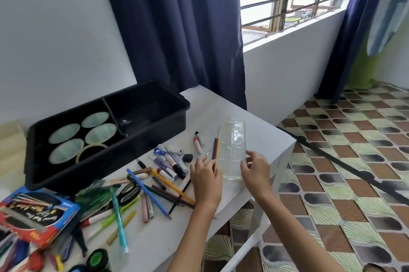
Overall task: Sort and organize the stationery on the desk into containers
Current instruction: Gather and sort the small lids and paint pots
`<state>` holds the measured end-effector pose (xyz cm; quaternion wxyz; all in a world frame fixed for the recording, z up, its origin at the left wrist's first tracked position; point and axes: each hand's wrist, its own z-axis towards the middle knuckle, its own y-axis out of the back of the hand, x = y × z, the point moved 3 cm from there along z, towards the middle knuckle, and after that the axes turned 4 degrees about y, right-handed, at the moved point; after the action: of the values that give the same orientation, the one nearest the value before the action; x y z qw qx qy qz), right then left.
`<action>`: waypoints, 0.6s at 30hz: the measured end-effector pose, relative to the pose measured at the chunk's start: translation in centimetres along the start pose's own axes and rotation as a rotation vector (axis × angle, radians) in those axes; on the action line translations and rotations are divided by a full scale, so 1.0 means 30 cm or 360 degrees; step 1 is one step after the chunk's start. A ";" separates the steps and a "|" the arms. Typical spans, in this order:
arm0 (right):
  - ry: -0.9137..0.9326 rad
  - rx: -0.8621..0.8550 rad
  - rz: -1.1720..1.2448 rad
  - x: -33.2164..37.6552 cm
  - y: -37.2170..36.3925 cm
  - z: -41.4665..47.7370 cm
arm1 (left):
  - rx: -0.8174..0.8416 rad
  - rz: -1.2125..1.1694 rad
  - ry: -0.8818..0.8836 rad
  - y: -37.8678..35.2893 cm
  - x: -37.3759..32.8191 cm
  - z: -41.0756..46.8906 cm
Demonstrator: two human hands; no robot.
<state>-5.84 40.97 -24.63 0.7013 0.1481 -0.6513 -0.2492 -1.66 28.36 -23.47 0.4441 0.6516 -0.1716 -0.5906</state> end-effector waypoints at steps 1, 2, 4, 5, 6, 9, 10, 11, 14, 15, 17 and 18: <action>-0.0006 -0.0022 0.0012 -0.008 -0.003 0.012 | -0.0060 -0.0008 -0.0003 -0.005 -0.004 0.006; -0.0018 -0.0042 0.0033 -0.010 -0.004 0.018 | -0.0104 -0.0041 -0.0007 -0.002 -0.010 0.007; -0.0027 -0.0056 0.0111 -0.010 -0.001 0.031 | -0.0150 -0.0194 -0.0030 0.006 -0.025 0.011; -0.0013 -0.0066 0.0157 -0.003 0.003 0.035 | -0.0152 -0.0307 -0.0039 0.015 -0.034 0.011; 0.0002 -0.0080 0.0210 0.008 0.008 0.037 | -0.0144 -0.0443 -0.0032 0.028 -0.042 0.011; 0.0038 -0.0120 0.0393 0.065 0.018 0.030 | -0.0098 -0.0865 0.0052 0.071 -0.057 0.012; 0.0061 -0.0122 0.0448 0.089 0.017 0.024 | -0.0073 -0.1015 0.0091 0.088 -0.060 0.007; 0.0080 -0.0106 0.0495 0.113 0.010 0.017 | -0.0043 -0.1181 0.0151 0.102 -0.059 0.005; 0.0120 0.0006 0.0625 0.181 -0.025 -0.014 | 0.0016 -0.1588 0.0351 0.144 -0.039 -0.008; 0.0137 0.0059 0.0654 0.201 -0.044 -0.029 | 0.0010 -0.1682 0.0431 0.163 -0.021 -0.014; 0.0149 0.0174 0.0722 0.233 -0.077 -0.060 | 0.0021 -0.1889 0.0631 0.195 0.010 -0.028; 0.0141 0.0248 0.0773 0.250 -0.099 -0.081 | 0.0034 -0.1976 0.0729 0.216 0.025 -0.042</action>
<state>-3.68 34.15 -20.17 0.7549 0.0516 -0.6536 -0.0158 1.63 24.74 -19.00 0.0400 0.7430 0.3288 -0.5816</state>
